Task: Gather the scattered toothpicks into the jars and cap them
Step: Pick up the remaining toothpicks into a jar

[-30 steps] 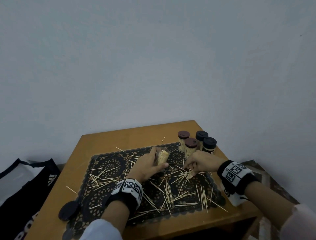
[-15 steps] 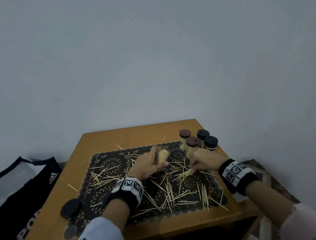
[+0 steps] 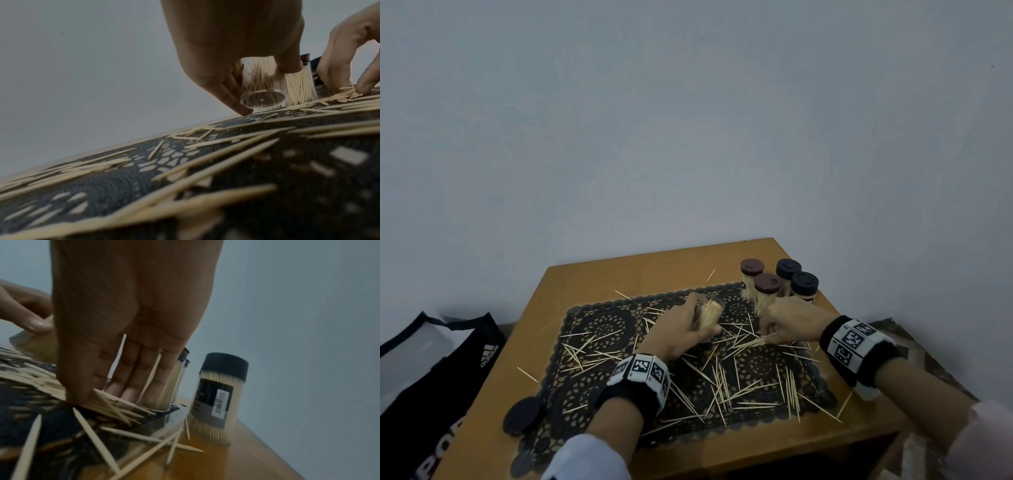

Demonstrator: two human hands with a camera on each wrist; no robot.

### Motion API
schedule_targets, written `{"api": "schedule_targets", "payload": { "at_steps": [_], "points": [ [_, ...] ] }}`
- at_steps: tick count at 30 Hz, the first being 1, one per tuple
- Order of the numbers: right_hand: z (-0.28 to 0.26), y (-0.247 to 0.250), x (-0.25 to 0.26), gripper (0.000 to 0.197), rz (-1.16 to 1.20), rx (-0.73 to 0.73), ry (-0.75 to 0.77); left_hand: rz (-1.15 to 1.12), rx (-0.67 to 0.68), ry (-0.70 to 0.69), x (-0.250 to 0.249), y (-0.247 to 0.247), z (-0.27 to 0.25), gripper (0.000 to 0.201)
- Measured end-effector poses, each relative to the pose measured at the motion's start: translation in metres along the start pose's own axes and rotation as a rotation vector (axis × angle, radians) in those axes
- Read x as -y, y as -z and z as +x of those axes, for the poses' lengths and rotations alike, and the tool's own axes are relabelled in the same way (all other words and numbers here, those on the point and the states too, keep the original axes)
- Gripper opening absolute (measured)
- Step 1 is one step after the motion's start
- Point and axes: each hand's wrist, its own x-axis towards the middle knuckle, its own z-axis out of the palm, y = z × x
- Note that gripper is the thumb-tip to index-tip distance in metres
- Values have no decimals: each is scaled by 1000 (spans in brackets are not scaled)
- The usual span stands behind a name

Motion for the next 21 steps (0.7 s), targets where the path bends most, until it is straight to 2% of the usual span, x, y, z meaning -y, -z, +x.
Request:
{"api": "schedule_targets", "payload": {
  "at_steps": [9,14,21],
  "points": [
    [0,-4,4,10,-15,31,1,14,17,9,-1,-2,1,57],
    [-3,-4,-1,16,114,8,2,25,40,8,-4,-4,2,58],
    [0,2,0,17,136,62,-17,30,48,10,-7,-6,2,60]
  ]
}}
